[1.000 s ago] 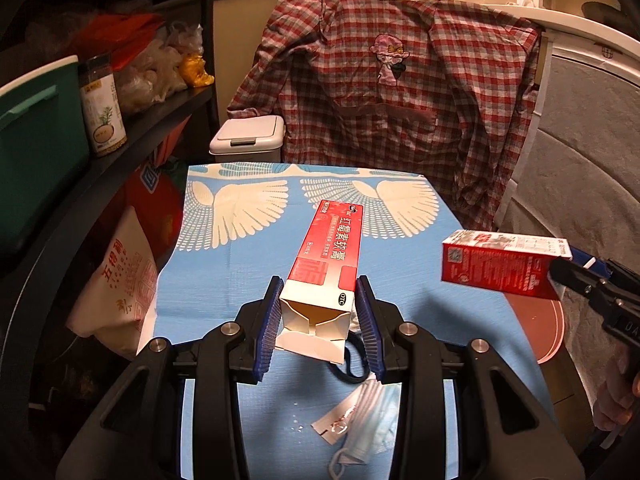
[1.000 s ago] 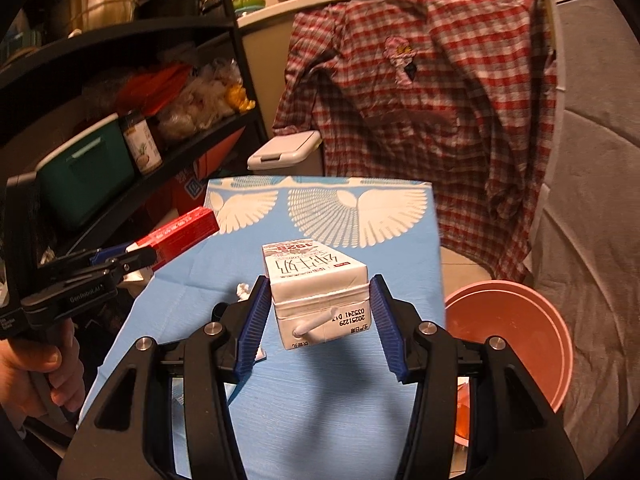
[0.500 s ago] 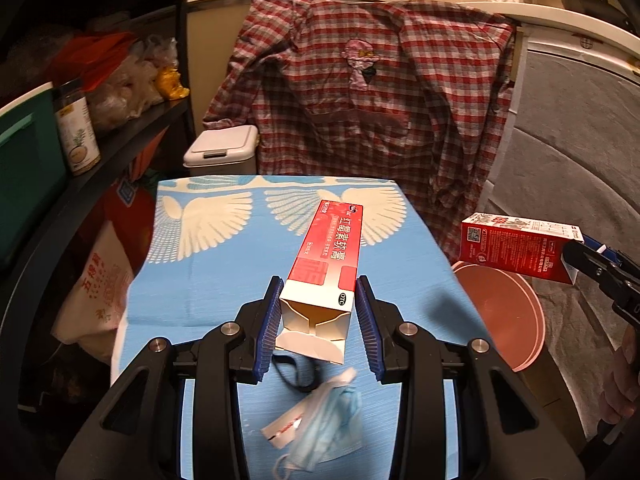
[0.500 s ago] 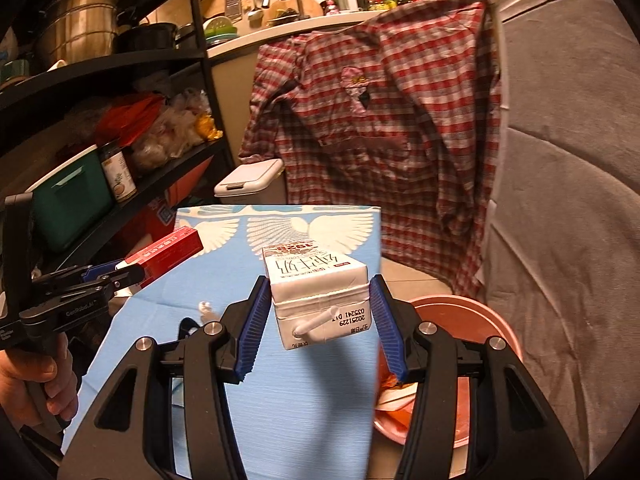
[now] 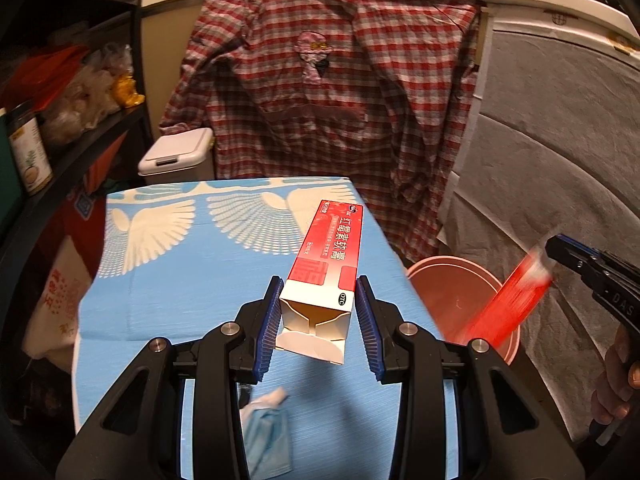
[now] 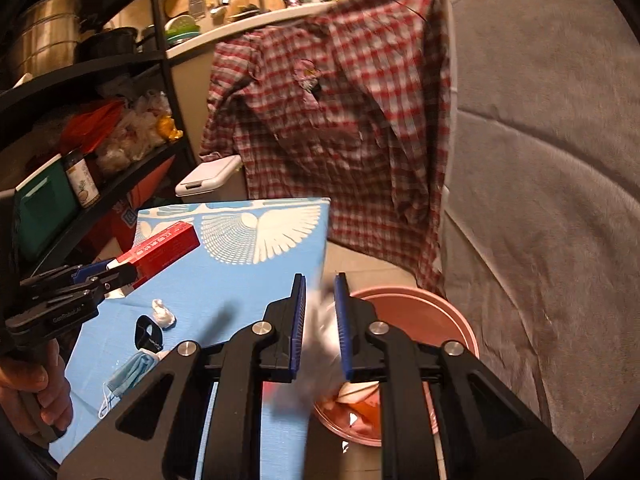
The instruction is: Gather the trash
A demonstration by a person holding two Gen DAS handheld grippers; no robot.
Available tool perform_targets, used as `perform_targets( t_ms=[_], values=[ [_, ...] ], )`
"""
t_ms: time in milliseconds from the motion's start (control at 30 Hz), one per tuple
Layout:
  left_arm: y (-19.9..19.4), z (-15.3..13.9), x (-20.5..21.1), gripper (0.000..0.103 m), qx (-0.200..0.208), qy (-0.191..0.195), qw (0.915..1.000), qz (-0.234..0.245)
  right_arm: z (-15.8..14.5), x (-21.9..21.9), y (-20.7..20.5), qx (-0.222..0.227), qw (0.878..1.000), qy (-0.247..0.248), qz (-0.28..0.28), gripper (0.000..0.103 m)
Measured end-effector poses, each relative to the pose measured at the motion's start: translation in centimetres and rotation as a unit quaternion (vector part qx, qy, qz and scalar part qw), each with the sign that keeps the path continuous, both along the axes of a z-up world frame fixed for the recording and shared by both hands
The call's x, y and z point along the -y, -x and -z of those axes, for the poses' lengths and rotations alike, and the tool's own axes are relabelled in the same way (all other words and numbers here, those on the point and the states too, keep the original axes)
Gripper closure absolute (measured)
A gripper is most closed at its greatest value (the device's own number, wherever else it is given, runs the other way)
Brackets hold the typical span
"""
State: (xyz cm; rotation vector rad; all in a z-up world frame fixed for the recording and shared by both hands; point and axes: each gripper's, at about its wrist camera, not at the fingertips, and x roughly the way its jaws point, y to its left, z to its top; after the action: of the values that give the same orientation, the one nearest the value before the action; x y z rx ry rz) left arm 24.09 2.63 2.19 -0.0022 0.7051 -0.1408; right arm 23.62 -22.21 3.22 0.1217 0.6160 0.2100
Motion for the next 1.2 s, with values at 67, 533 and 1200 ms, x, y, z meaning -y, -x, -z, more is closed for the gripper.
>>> perform_targets(
  t_ms=[67,533,1200],
  values=[
    [-0.3,0.2,0.9,0.066,-0.002,-0.002,1.0,0.007,0.5,0.7,-0.4,-0.009,1.0,-0.003,0.005,0.095],
    [-1.3,2.2,5.5,0.066,-0.023,-0.005,0.9975,0.067,1.5,3.6,-1.6,-0.027,0.999,-0.022,0.033,0.06],
    [-1.0,4.4,11.2,0.057,-0.031,-0.012,0.9875,0.154,0.0,7.2,-1.0,-0.014,0.997,-0.026,0.066,0.05]
  ],
)
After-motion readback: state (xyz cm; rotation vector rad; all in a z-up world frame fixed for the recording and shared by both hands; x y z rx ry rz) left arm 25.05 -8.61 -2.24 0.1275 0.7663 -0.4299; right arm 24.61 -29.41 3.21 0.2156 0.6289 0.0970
